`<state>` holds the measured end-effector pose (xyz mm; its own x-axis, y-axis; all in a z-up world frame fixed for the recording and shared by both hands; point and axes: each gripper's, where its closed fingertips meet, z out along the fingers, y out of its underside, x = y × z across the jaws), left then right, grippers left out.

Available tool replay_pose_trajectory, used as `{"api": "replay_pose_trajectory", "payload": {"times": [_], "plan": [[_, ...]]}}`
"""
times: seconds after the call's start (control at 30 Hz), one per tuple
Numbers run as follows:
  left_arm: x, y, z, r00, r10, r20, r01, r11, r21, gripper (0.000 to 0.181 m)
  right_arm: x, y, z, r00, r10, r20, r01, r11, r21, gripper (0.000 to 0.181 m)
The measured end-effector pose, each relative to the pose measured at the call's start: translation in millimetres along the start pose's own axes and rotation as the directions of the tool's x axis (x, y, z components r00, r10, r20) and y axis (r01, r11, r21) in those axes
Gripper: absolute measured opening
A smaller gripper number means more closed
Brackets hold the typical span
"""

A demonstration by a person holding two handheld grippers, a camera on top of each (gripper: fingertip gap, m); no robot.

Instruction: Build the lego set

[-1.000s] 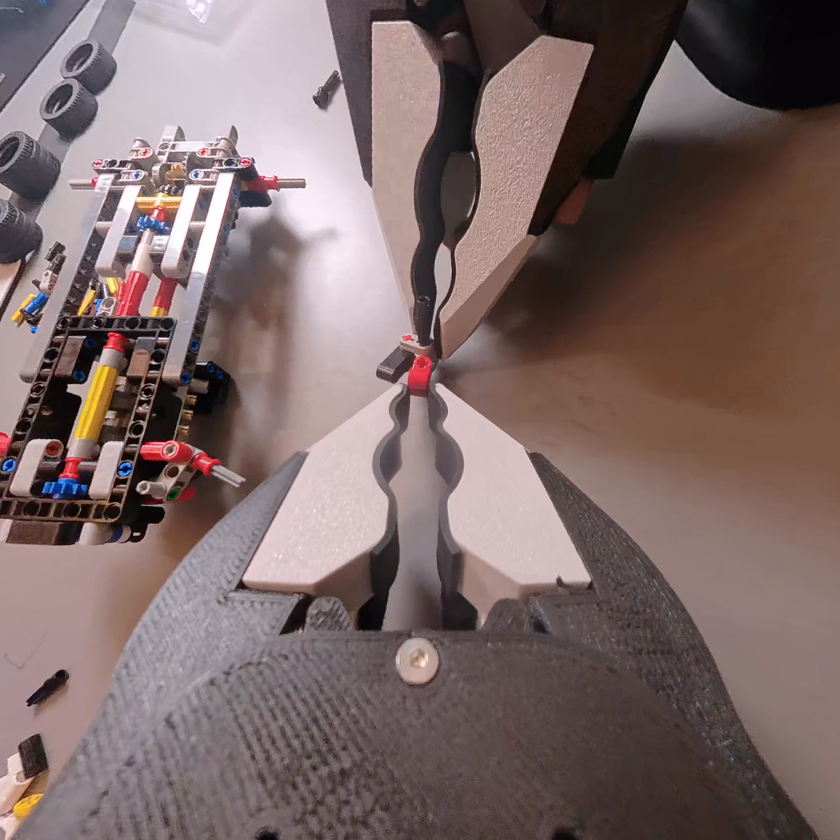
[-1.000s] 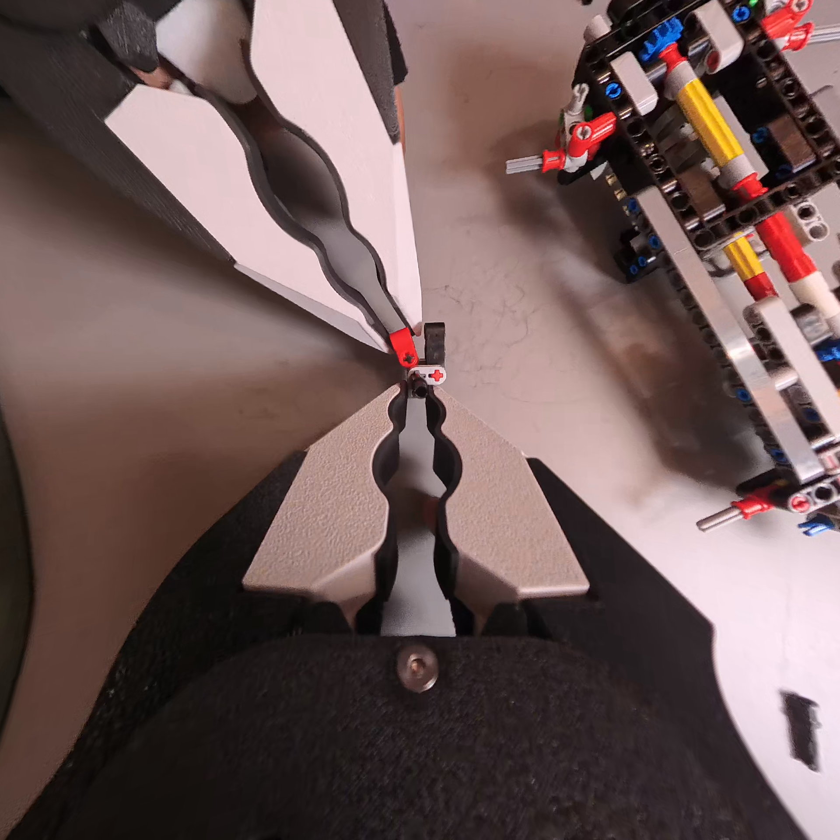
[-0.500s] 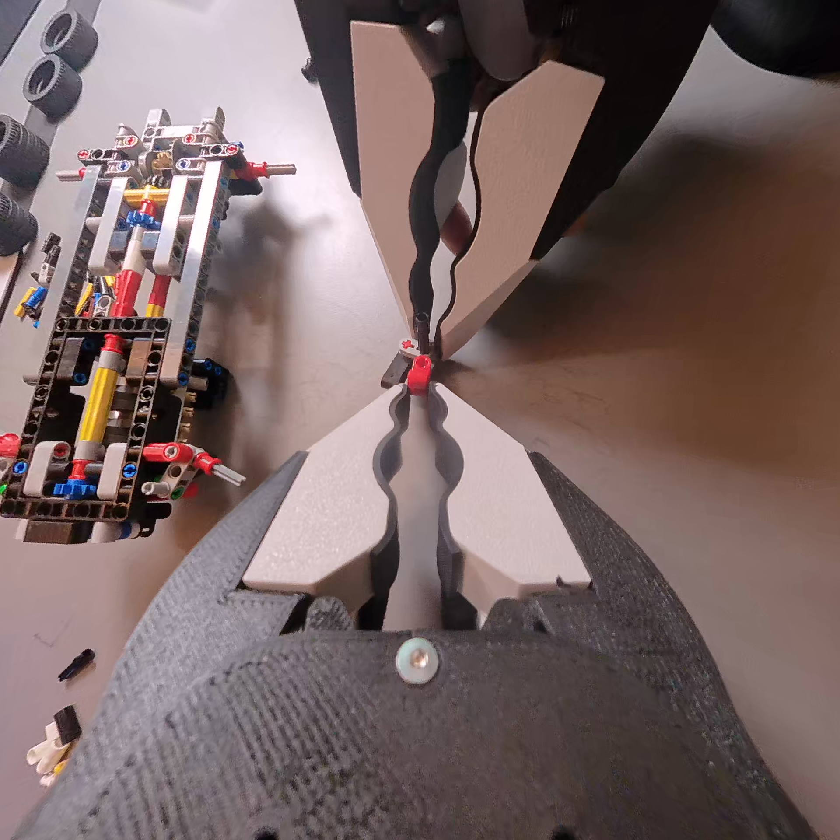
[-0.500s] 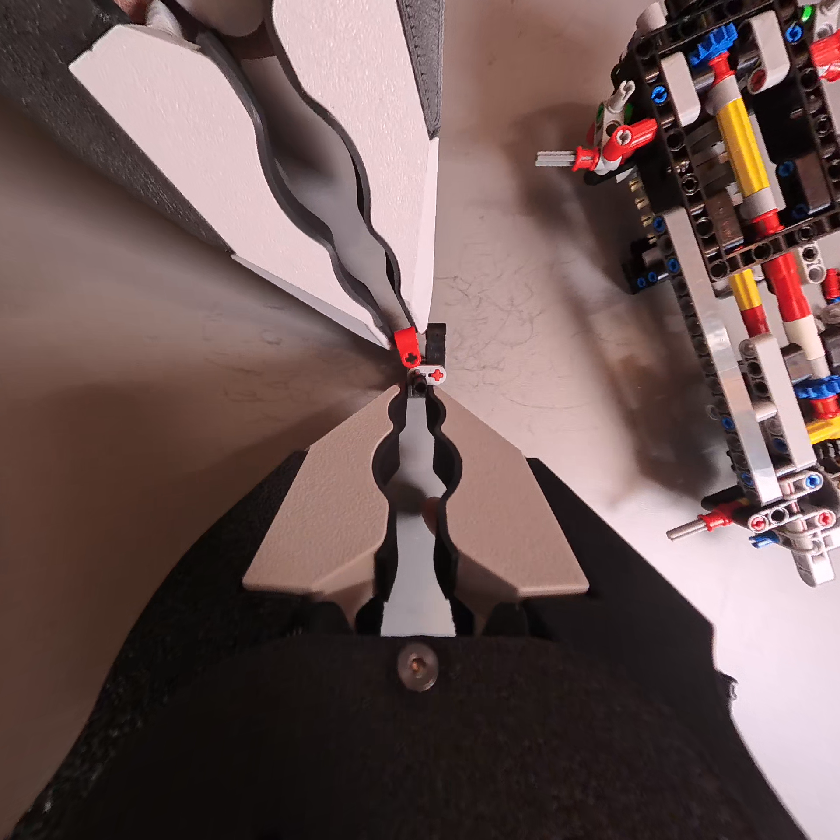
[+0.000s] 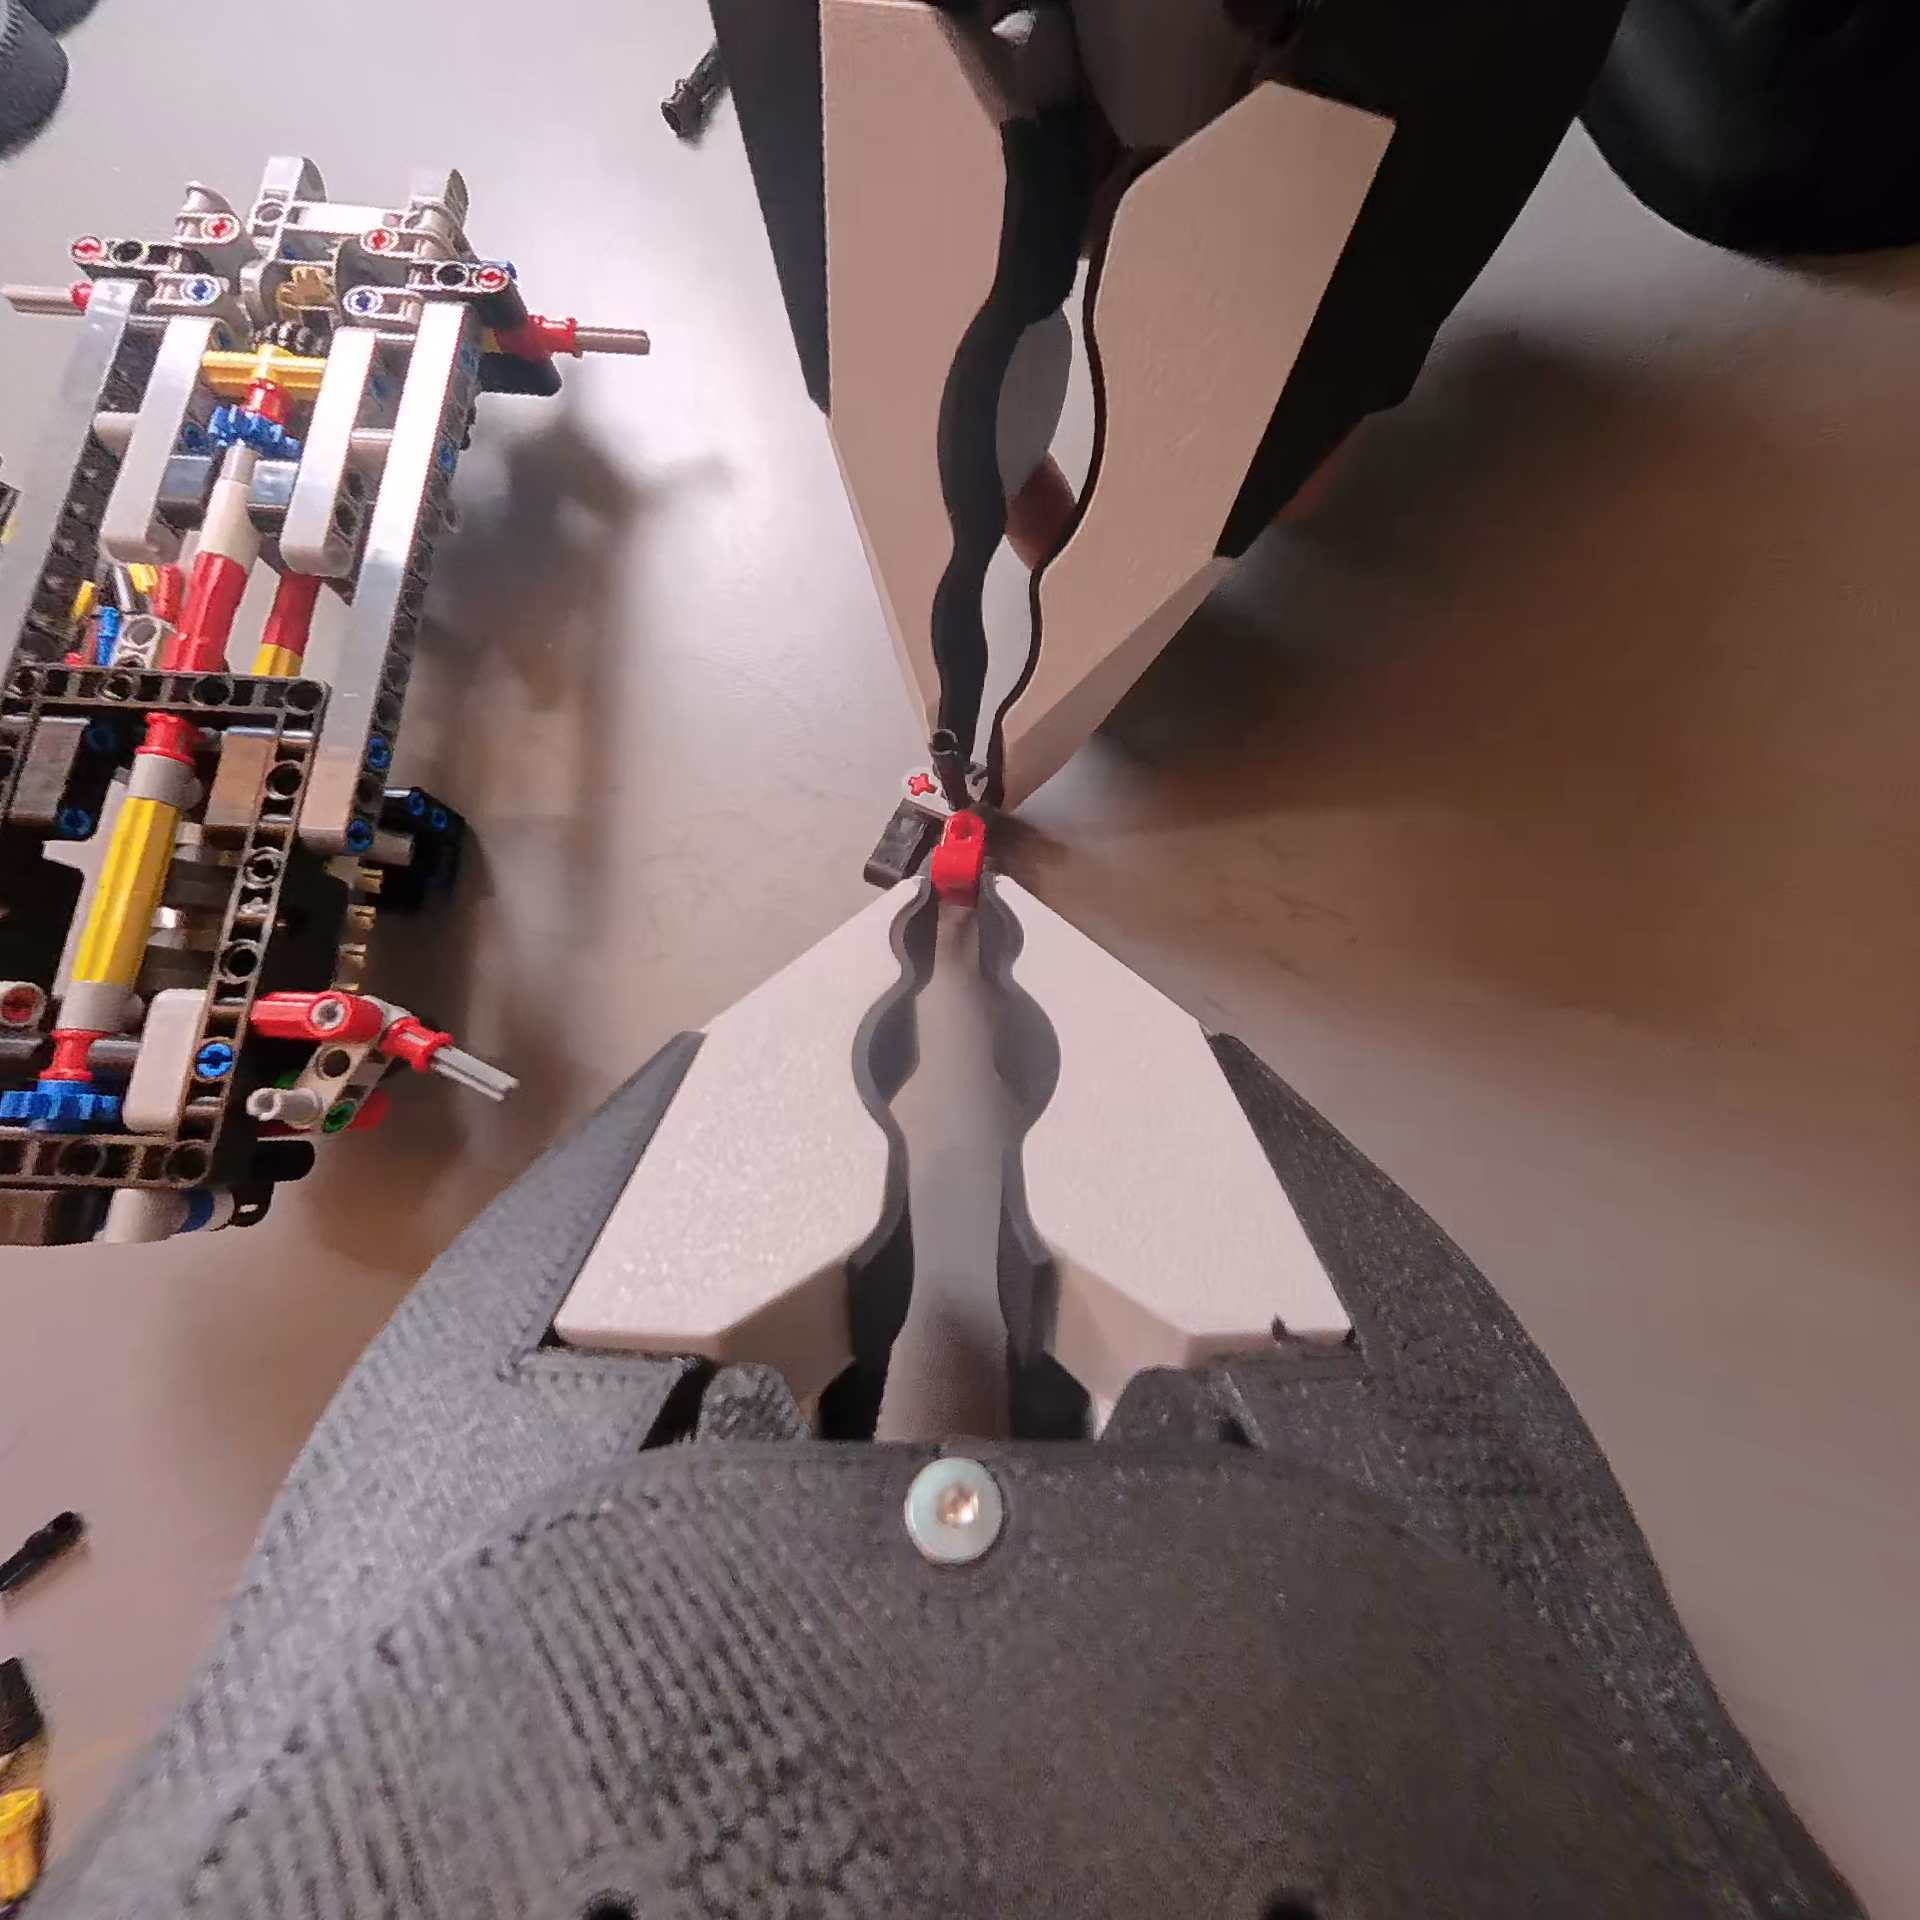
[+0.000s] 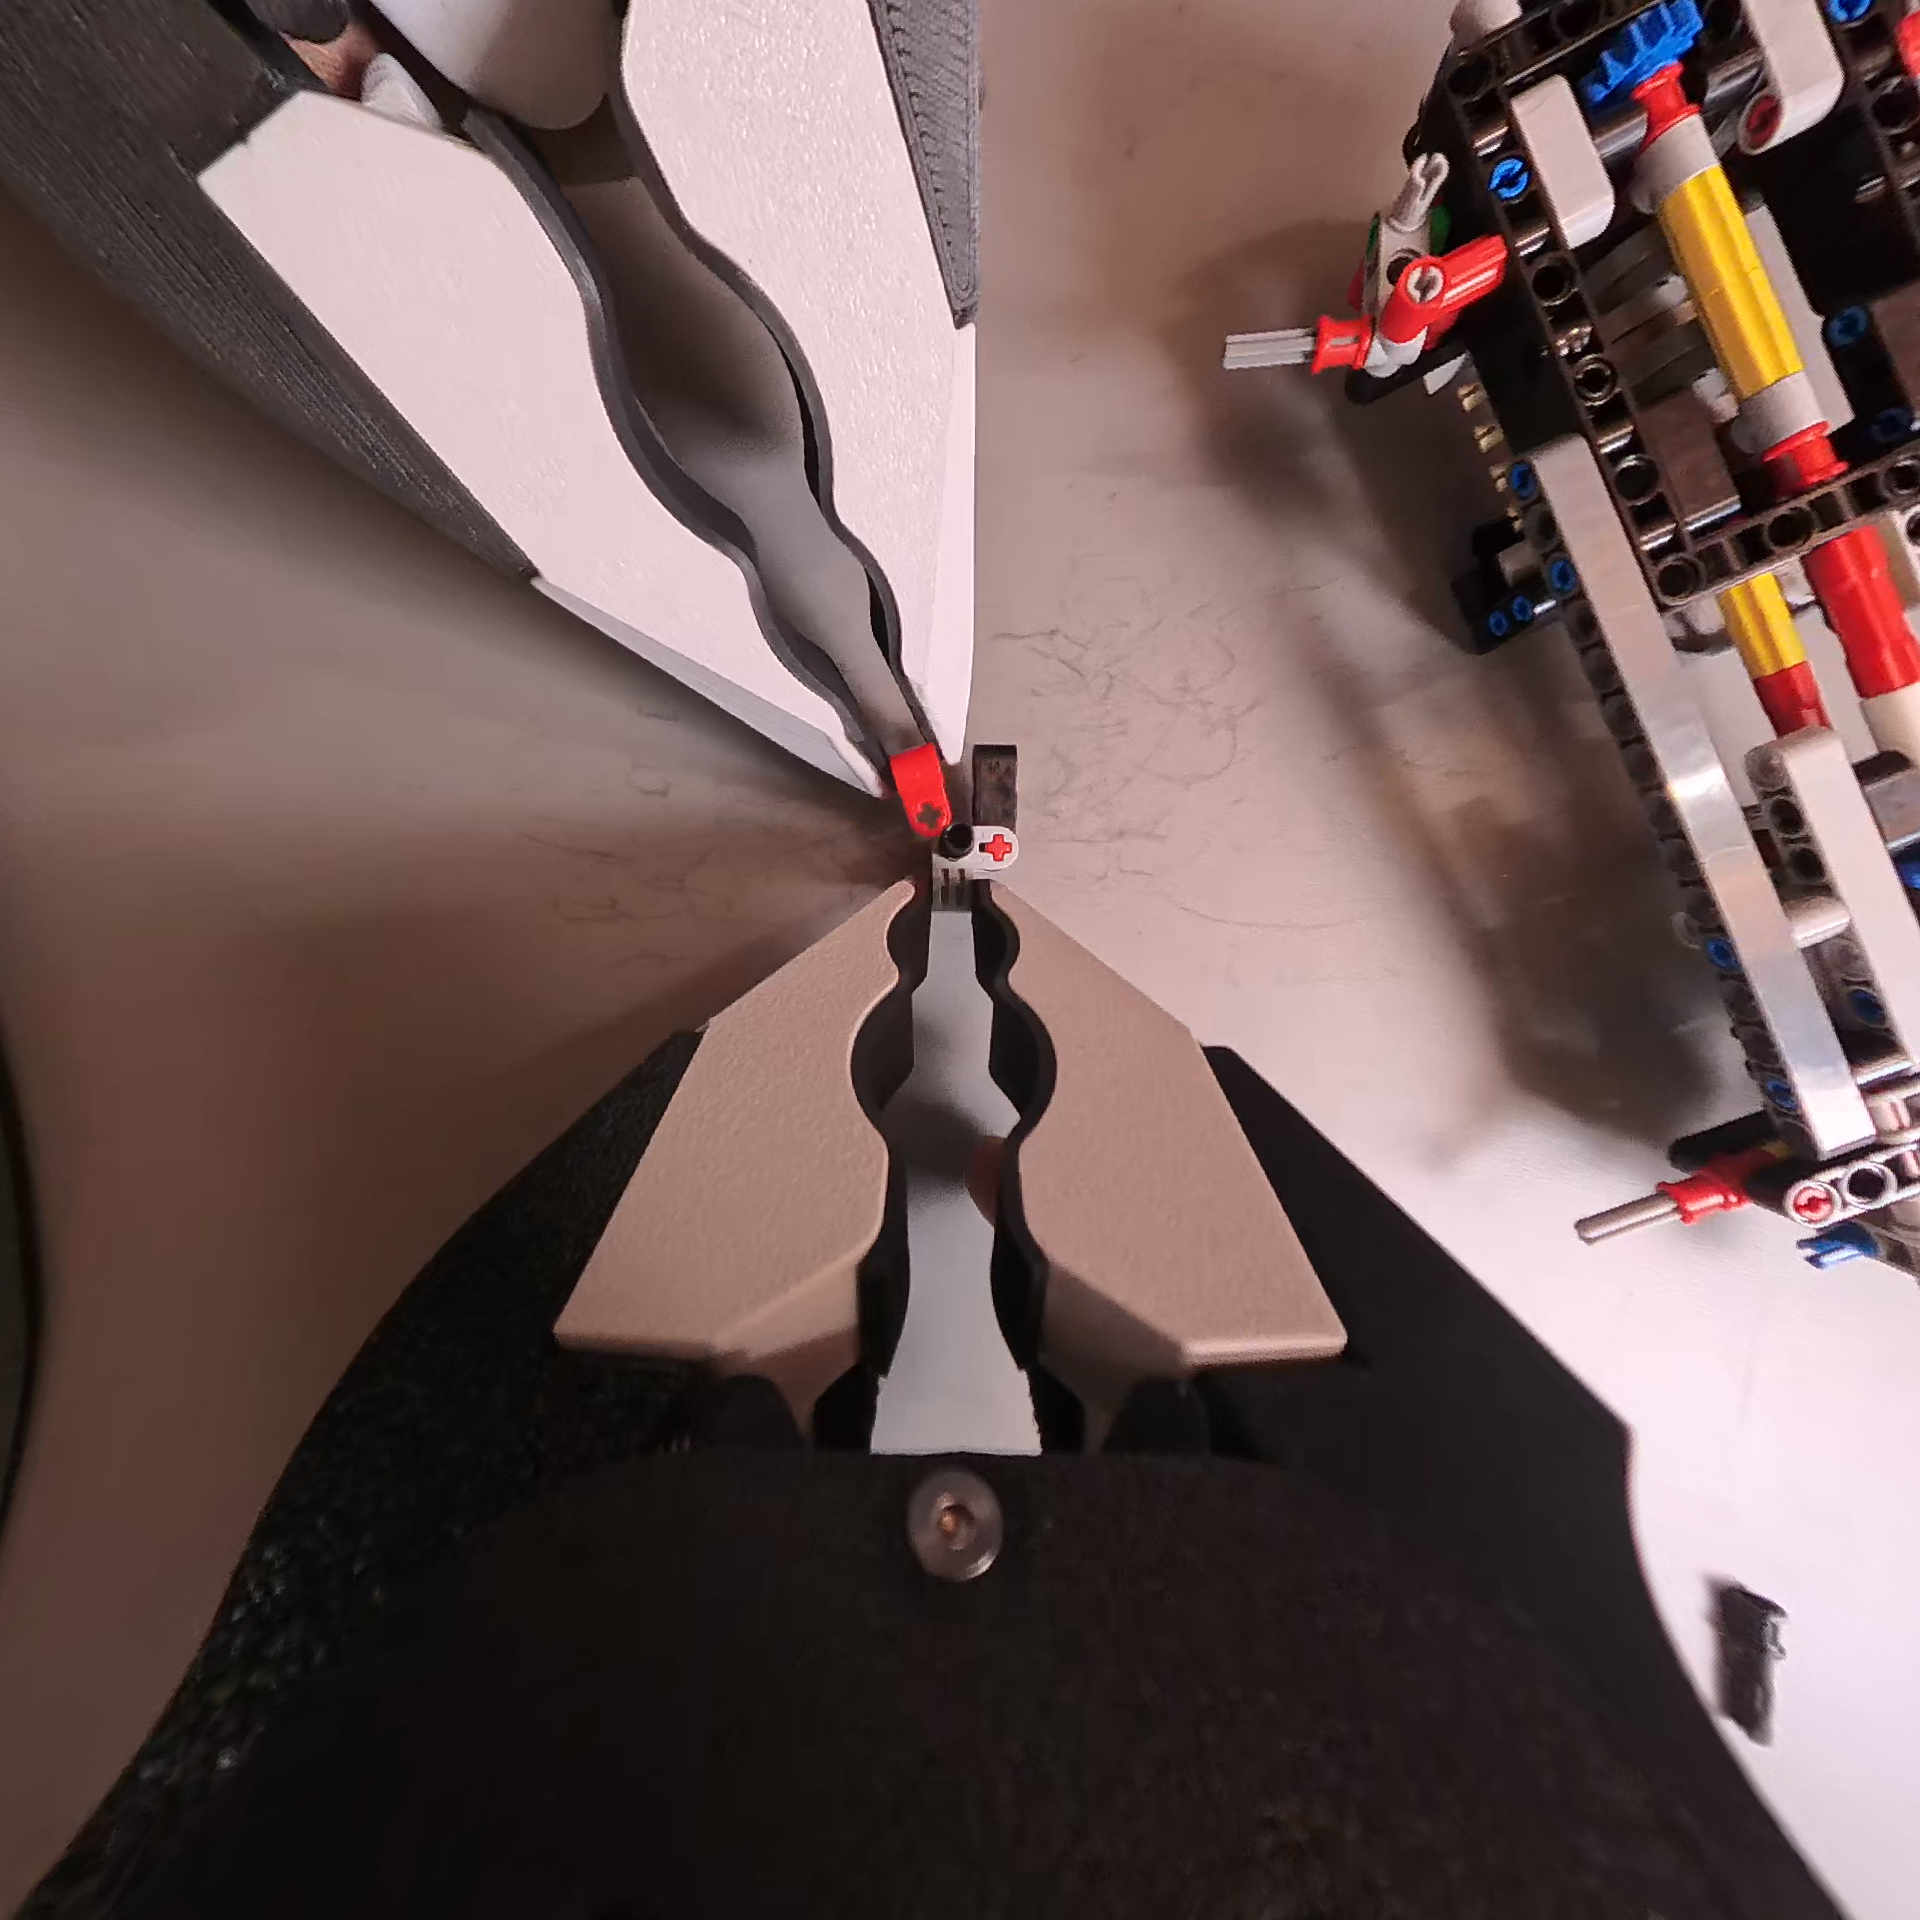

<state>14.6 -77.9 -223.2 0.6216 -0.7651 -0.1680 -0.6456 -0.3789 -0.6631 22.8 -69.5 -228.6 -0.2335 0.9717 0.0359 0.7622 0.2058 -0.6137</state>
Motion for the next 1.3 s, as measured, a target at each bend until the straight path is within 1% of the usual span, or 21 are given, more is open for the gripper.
{"api": "replay_pose_trajectory", "payload": {"times": [0.13,0.23,0.33,0.4,0.5,0.77,1.0,1.17,1.3], "plan": [[1.0,-0.1,0.1,0.995,-0.079,-0.057,0.081,0.996,0.028,0.006,-1.0,-0.2,-0.5,0.998,0.044,0.042,-0.045,0.999,0.026,0.004],[1.5,-0.6,-0.9,0.983,-0.148,-0.109,0.154,0.987,0.046,0.006,-2.4,-1.6,-1.9,0.988,0.107,0.109,-0.113,0.992,0.058,0.004],[3.1,-1.1,-2.4,0.962,-0.215,-0.171,0.226,0.973,0.052,0.005,-3.7,-5.5,-5.6,0.964,0.177,0.198,-0.199,0.975,0.095,0.004],[4.5,-2.2,-3.6,0.942,-0.257,-0.215,0.276,0.959,0.063,0.006,-5.7,-5.9,-6.7,0.95,0.196,0.241,-0.225,0.969,0.099,0.004],[5.6,-1.5,-5.4,0.915,-0.302,-0.268,0.331,0.941,0.067,0.006,-7.4,-7.2,-6.4,0.943,0.203,0.264,-0.237,0.966,0.105,0.004],[7.7,-0.8,-7.7,0.86,-0.365,-0.358,0.411,0.909,0.062,0.006,-10.6,-8.2,-5.8,0.927,0.206,0.312,-0.25,0.962,0.107,0.004],[13.5,-7.1,-15.9,0.787,-0.397,-0.472,0.486,0.871,0.077,0.006,-17.7,-13.7,-14.9,0.872,0.206,0.443,-0.305,0.938,0.163,0.004],[16.9,-8.5,-18.3,0.758,-0.408,-0.508,0.51,0.857,0.072,0.006,-21.6,-14.2,-16.9,0.85,0.192,0.491,-0.312,0.934,0.175,0.004],[16.0,-13.1,-24.4,0.697,-0.438,-0.567,0.575,0.815,0.078,0.006,-23.9,-15.8,-17.3,0.847,0.184,0.499,-0.309,0.933,0.182,0.004]]}}
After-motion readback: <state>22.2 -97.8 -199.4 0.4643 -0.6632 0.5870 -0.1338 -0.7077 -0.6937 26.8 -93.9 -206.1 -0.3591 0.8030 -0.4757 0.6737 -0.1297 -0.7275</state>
